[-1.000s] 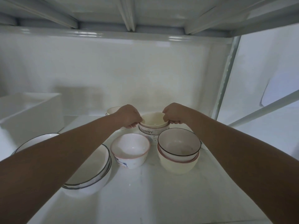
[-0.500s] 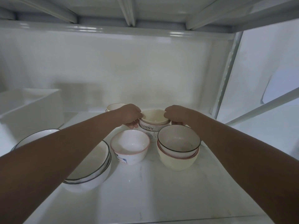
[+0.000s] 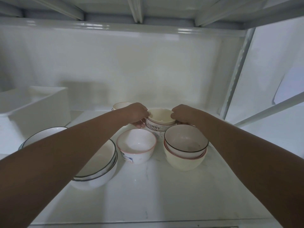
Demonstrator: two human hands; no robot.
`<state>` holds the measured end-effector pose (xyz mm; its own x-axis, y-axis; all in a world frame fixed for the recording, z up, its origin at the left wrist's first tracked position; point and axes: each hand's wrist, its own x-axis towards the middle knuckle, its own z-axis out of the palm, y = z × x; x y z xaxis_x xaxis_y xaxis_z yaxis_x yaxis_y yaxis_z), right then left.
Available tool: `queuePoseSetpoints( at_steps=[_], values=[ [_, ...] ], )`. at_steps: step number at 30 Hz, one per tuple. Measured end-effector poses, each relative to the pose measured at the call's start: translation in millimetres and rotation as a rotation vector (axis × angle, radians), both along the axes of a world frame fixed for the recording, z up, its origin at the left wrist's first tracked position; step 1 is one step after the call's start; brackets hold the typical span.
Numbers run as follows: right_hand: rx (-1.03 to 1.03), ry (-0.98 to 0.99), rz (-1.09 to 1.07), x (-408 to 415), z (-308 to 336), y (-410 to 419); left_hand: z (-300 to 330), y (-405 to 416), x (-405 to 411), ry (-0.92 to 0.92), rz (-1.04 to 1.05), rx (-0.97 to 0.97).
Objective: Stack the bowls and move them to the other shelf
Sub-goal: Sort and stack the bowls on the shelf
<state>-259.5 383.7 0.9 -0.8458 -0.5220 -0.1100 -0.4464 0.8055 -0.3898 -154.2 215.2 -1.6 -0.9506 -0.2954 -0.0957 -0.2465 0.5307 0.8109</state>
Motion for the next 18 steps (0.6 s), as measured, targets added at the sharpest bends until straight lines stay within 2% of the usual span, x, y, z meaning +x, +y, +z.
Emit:
queuePoseSetpoints(
  at_steps=[13,18],
  values=[
    [-0.096,-0.052,-0.029,-1,-1,2,-3,-6,-3,0.005,-0.028,-0.002],
    [-0.182,-0.189,-0.096,-3,6,12,0,-9,-1,-0.015,-0.047,-0.045]
  ],
)
